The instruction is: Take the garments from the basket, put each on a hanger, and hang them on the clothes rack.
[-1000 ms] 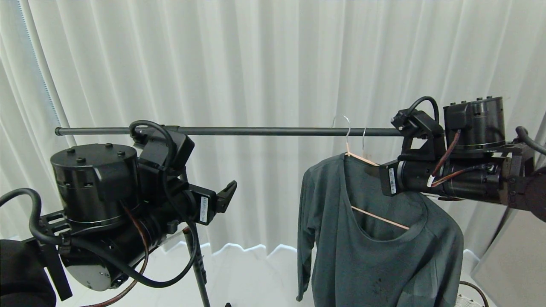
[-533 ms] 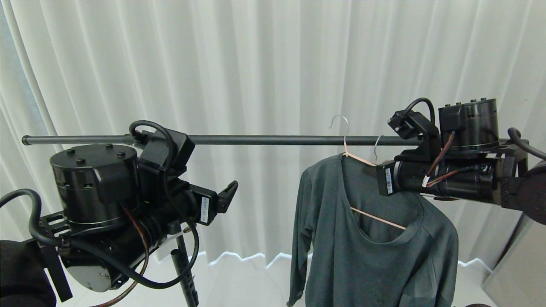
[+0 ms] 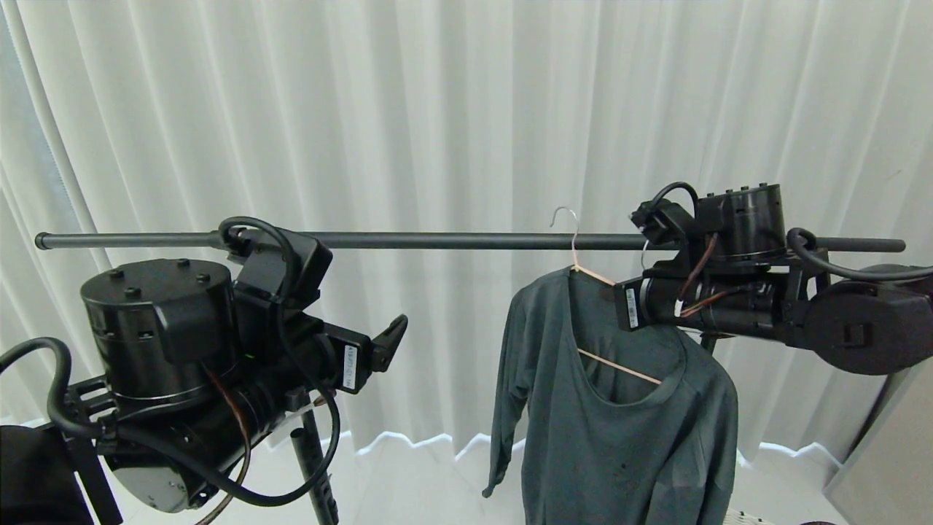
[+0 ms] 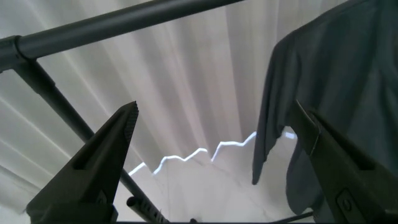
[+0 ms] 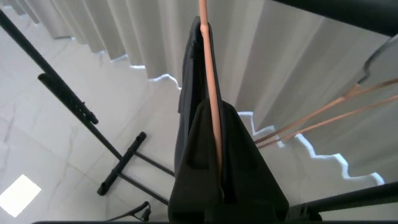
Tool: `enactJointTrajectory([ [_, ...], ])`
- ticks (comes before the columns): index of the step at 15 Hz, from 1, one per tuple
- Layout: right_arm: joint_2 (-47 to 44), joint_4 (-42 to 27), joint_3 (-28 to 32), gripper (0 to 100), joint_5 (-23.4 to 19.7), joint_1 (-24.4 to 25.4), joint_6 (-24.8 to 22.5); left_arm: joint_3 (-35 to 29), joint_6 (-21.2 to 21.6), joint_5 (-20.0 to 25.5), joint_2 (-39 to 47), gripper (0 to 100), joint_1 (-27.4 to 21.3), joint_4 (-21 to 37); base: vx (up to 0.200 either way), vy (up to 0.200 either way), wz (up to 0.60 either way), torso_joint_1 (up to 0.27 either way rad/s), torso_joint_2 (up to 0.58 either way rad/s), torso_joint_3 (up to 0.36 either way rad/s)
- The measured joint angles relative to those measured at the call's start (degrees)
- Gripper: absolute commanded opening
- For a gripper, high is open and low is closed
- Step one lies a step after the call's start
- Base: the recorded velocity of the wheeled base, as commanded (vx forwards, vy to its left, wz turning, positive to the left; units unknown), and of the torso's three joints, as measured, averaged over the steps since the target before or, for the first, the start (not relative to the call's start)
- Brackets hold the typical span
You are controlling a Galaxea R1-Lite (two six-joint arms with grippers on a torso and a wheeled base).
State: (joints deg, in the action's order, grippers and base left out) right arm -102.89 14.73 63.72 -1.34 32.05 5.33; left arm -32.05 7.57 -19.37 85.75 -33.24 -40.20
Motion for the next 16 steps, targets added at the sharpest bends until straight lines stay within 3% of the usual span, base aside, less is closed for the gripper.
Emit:
enactJointTrajectory([
  [6,-5.46,-0.01,4.13,0,1.44,-0.07,0.02,2.29,0.00,0.05,0.02,100,-0.63,-1.65,0.000,0.000,0.00,0.000,0.00,0.000],
  [12,-7.03,-0.12,4.46,0,1.56,0.00,0.04,2.34,0.00,0.05,0.22,100,-0.73,-1.62,0.000,0.000,0.00,0.000,0.00,0.000],
  [13,-7.01,-0.30,4.46,100,1.58,0.06,0.04,2.34,-0.02,0.07,0.22,100,-0.74,-1.61,0.000,0.000,0.00,0.000,0.00,0.000],
  [16,-6.07,-0.67,4.28,100,1.58,0.33,0.04,2.36,-0.07,0.05,0.16,100,-0.71,-1.62,0.000,0.000,0.00,0.000,0.00,0.000],
])
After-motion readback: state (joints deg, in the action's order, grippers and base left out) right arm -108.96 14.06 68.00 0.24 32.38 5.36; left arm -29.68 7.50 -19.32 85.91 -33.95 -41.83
